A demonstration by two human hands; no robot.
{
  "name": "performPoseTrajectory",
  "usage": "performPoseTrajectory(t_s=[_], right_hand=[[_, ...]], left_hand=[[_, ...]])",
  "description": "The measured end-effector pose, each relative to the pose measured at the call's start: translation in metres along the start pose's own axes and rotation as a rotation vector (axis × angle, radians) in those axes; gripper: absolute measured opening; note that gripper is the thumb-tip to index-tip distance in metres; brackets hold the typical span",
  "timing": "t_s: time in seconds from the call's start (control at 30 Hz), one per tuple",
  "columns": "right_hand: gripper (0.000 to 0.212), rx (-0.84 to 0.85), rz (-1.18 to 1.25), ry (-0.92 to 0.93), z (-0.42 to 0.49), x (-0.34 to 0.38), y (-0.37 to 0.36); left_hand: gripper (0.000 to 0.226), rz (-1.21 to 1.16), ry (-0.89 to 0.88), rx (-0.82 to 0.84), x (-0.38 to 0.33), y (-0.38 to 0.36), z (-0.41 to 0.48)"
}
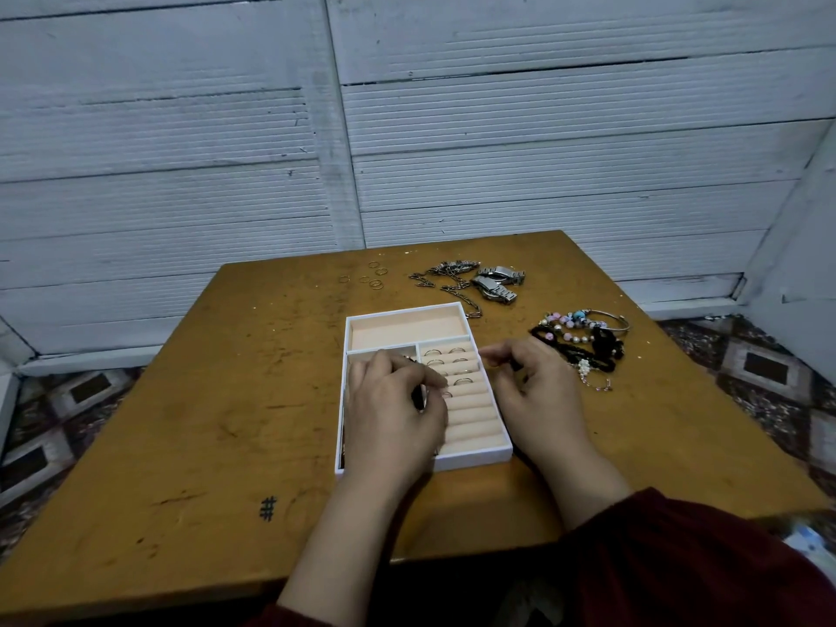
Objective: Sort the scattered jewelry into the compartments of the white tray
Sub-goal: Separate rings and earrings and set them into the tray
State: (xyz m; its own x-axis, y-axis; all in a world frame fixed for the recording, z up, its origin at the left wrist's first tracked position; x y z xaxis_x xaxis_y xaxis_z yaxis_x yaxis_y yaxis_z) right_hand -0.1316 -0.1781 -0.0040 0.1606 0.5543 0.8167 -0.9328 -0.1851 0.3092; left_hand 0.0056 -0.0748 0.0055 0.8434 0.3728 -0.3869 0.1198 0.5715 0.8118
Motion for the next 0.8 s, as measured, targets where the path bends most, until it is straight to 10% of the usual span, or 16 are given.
performPoseTrajectory(t_s=[0.8], right_hand=[[0.025,0.068,0.057,0.161,0.054,0.050,-0.030]], left_hand=[[0.030,-0.505,0.001,-0.147,0.010,0.036,0.058]])
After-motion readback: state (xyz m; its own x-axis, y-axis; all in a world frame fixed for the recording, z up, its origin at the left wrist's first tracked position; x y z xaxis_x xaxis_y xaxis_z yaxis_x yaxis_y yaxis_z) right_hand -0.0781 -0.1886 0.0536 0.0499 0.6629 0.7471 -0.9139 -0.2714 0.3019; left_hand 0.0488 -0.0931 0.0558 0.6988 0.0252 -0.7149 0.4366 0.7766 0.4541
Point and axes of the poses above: each hand's wrist, its own z-axis towards the middle knuckle, its own y-axis out of the back of the hand, x = y × z, the point moved 7 cm from there along z, towards the middle knuckle, and after that the axes turned 14 degrees about z, right-handed, at the moved point
